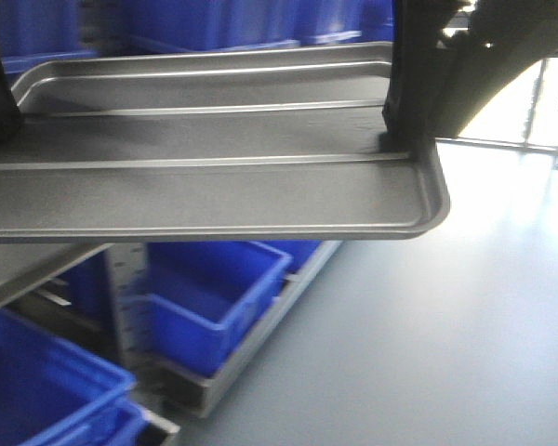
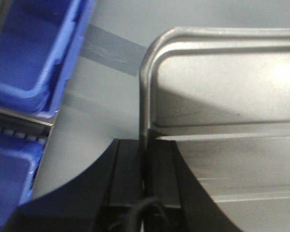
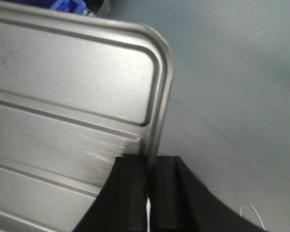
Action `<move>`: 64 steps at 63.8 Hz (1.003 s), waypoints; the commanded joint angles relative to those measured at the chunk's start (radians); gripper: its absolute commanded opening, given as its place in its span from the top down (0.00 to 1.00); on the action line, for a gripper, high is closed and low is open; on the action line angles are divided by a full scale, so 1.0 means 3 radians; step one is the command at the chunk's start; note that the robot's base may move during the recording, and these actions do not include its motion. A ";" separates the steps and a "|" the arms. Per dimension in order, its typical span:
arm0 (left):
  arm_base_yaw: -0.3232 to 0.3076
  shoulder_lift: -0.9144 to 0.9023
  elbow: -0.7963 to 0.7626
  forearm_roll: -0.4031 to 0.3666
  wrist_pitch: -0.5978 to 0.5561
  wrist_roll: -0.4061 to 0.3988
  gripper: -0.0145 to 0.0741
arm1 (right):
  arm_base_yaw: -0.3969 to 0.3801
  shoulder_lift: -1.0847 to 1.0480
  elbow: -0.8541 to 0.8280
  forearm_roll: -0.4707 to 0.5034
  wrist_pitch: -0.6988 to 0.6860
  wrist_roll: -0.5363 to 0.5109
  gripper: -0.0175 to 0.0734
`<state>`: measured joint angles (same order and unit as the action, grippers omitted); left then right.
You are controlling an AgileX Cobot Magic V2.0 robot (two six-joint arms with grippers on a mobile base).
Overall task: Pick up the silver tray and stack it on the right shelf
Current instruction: 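Hold the lifted tray with both grippers while the base drives to another shelf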
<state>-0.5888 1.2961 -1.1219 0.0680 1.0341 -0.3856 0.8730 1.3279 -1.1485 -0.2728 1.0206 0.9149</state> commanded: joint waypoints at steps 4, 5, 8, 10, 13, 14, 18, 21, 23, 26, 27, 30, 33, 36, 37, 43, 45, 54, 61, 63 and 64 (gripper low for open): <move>-0.0025 -0.0078 -0.0116 0.0045 -0.0053 0.0036 0.94 | 0.0017 -0.0123 -0.0126 -0.0125 -0.0076 -0.0072 0.75; -0.0025 -0.0078 -0.0116 0.0045 -0.0053 0.0036 0.94 | 0.0017 -0.0123 -0.0126 -0.0125 -0.0076 -0.0072 0.75; -0.0025 -0.0078 -0.0116 0.0045 -0.0053 0.0036 0.94 | 0.0017 -0.0123 -0.0126 -0.0125 -0.0076 -0.0072 0.75; -0.0025 -0.0078 -0.0116 0.0045 -0.0053 0.0036 0.94 | 0.0017 -0.0123 -0.0126 -0.0125 -0.0076 -0.0072 0.75; -0.0025 -0.0078 -0.0116 0.0045 -0.0053 0.0036 0.94 | 0.0017 -0.0123 -0.0126 -0.0125 -0.0076 -0.0072 0.75; -0.0025 -0.0078 -0.0116 0.0045 -0.0053 0.0036 0.94 | 0.0017 -0.0123 -0.0126 -0.0125 -0.0076 -0.0072 0.75; -0.0025 -0.0078 -0.0116 0.0045 -0.0053 0.0036 0.94 | 0.0017 -0.0123 -0.0126 -0.0125 -0.0076 -0.0072 0.75; -0.0025 -0.0078 -0.0116 0.0045 -0.0053 0.0036 0.94 | 0.0017 -0.0123 -0.0126 -0.0125 -0.0076 -0.0072 0.75; -0.0025 -0.0078 -0.0116 0.0045 -0.0053 0.0036 0.94 | 0.0017 -0.0123 -0.0126 -0.0125 -0.0076 -0.0072 0.75; -0.0025 -0.0078 -0.0116 0.0045 -0.0053 0.0036 0.94 | 0.0017 -0.0123 -0.0126 -0.0125 -0.0076 -0.0072 0.75; -0.0025 -0.0078 -0.0116 0.0045 -0.0053 0.0036 0.94 | 0.0017 -0.0123 -0.0126 -0.0125 -0.0076 -0.0072 0.75; -0.0025 -0.0078 -0.0116 0.0045 -0.0053 0.0036 0.94 | 0.0017 -0.0123 -0.0126 -0.0125 -0.0076 -0.0072 0.75; -0.0025 -0.0078 -0.0116 0.0045 -0.0053 0.0036 0.94 | 0.0017 -0.0123 -0.0126 -0.0125 -0.0076 -0.0072 0.75; -0.0025 -0.0078 -0.0116 0.0045 -0.0053 0.0036 0.94 | 0.0017 -0.0123 -0.0126 -0.0125 -0.0076 -0.0072 0.75; -0.0025 -0.0078 -0.0116 0.0045 -0.0053 0.0036 0.94 | 0.0017 -0.0123 -0.0126 -0.0125 -0.0076 -0.0072 0.75; -0.0025 -0.0078 -0.0116 0.0045 -0.0053 0.0036 0.94 | 0.0017 -0.0123 -0.0126 -0.0125 -0.0076 -0.0072 0.75; -0.0025 -0.0078 -0.0116 0.0045 -0.0053 0.0036 0.94 | 0.0017 -0.0123 -0.0126 -0.0125 -0.0076 -0.0072 0.75; -0.0025 -0.0078 -0.0116 0.0045 -0.0053 0.0036 0.94 | 0.0017 -0.0123 -0.0126 -0.0125 -0.0076 -0.0072 0.75; -0.0025 -0.0078 -0.0116 0.0045 -0.0053 0.0036 0.94 | 0.0017 -0.0123 -0.0126 -0.0125 -0.0076 -0.0072 0.75; -0.0025 -0.0078 -0.0116 0.0045 -0.0053 0.0036 0.94 | 0.0017 -0.0123 -0.0126 -0.0125 -0.0076 -0.0072 0.75; -0.0025 -0.0078 -0.0116 0.0045 -0.0053 0.0036 0.94 | 0.0017 -0.0123 -0.0126 -0.0125 -0.0076 -0.0072 0.75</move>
<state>-0.5888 1.2980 -1.1219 0.0637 1.0374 -0.3856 0.8730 1.3242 -1.1485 -0.2711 1.0309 0.9149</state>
